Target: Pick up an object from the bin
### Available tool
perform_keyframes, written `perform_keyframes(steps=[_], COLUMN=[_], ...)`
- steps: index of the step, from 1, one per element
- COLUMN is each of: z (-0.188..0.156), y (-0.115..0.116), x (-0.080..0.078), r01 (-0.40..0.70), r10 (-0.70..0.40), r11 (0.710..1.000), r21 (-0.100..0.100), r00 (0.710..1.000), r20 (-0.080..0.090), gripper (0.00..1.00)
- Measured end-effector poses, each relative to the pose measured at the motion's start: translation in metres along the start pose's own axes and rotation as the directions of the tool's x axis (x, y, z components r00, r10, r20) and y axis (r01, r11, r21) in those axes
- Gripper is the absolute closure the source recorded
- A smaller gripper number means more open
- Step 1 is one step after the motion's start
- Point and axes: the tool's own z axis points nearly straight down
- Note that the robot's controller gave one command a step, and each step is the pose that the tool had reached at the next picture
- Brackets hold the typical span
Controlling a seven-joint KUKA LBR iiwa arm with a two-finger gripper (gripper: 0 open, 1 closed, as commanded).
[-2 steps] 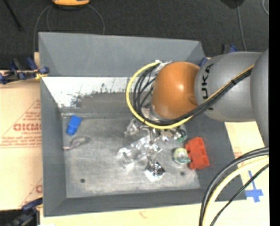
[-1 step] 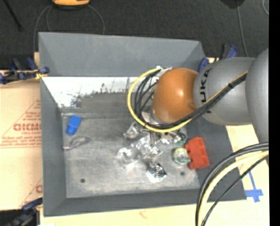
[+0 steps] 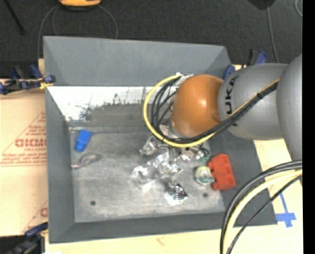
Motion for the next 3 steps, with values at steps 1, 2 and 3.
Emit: perform_keyframes(steps=[1,2,3], z=[-0.003,-0.052,-0.114], y=[-0.002,-0.004,-0.006], x=[-0.003,-0.004,-0.004], r01=[-0.002,-0.009,-0.016], r10=[0.002,0.009,0.016], r11=[1.0,1.0,1.0], r21=[0.004,0.004,0.004], r00=[1.0,1.0,1.0], r20=[0.008,-0.001,0.0], gripper=[1.0,1.0,1.0])
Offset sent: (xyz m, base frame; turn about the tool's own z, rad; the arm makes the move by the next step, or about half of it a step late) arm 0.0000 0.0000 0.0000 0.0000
